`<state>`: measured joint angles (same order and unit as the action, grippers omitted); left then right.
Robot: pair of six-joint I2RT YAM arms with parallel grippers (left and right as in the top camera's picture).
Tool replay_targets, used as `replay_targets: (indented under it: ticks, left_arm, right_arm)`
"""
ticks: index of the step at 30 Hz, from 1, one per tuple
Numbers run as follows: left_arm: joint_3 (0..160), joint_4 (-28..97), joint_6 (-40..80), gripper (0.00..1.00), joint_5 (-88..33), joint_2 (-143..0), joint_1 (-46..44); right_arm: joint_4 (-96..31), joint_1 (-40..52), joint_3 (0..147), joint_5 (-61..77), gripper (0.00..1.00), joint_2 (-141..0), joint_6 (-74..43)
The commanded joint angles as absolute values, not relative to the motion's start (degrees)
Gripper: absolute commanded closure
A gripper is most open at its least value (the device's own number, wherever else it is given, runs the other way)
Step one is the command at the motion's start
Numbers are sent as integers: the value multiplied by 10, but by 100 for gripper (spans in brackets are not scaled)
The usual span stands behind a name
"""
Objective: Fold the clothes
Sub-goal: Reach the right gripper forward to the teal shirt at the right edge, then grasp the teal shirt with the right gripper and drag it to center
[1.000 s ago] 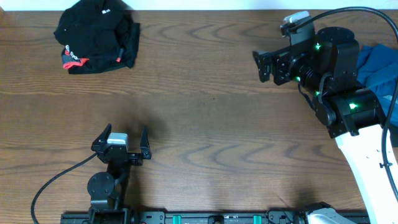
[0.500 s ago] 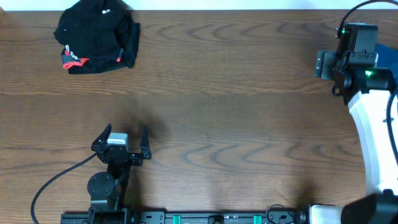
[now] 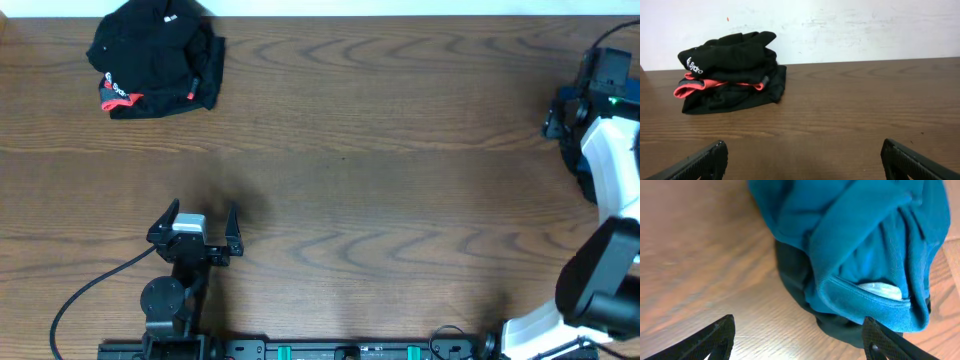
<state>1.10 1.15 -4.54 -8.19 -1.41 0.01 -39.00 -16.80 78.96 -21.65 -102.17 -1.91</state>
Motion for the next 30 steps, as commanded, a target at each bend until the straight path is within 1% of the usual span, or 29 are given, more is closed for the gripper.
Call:
replay_targets:
  ticks: [1,4,7,9,18,21,23,24,27,28,30]
  left_arm:
    - [3,32,-49,2,-88,-13,3]
    - [3,32,-49,2,-88,-13,3]
    - [3,32,-49,2,-88,-13,3]
    - [3,32,-49,2,-88,-13,3]
    - [3,32,-49,2,-88,-13,3]
    - [3,32,-49,2,-88,-13,3]
    - [3,32,-49,2,-88,-13,3]
    - [3,32,-49,2,-88,-13,3]
    - [3,32,-49,2,-88,-13,3]
    - [3,32,-49,2,-88,-13,3]
    - [3,32,-49,2,-88,-13,3]
  right_arm:
    - [-384,-195,794,-227,21,-1030,-27]
    - [-378,-217,794,-224,22,-1034,-25]
    - [-369,-234,794,-209,30,-1035,-20]
    - [-362,-242,794,-185,33,-1040,-4]
    - [-333,-249,794,-163,33,-1083,5]
    - [-318,-249,794,-156,36,-1102,5]
    - [-309,-249,794,-148,44,-1117,5]
    - [-306,-249,794,-147,50,-1126,5]
    - [-306,-249,794,-146,81,-1144,2]
    - [-307,-249,794,-147,98,-1145,-4]
    - [-307,-249,794,-147,99,-1141,-13]
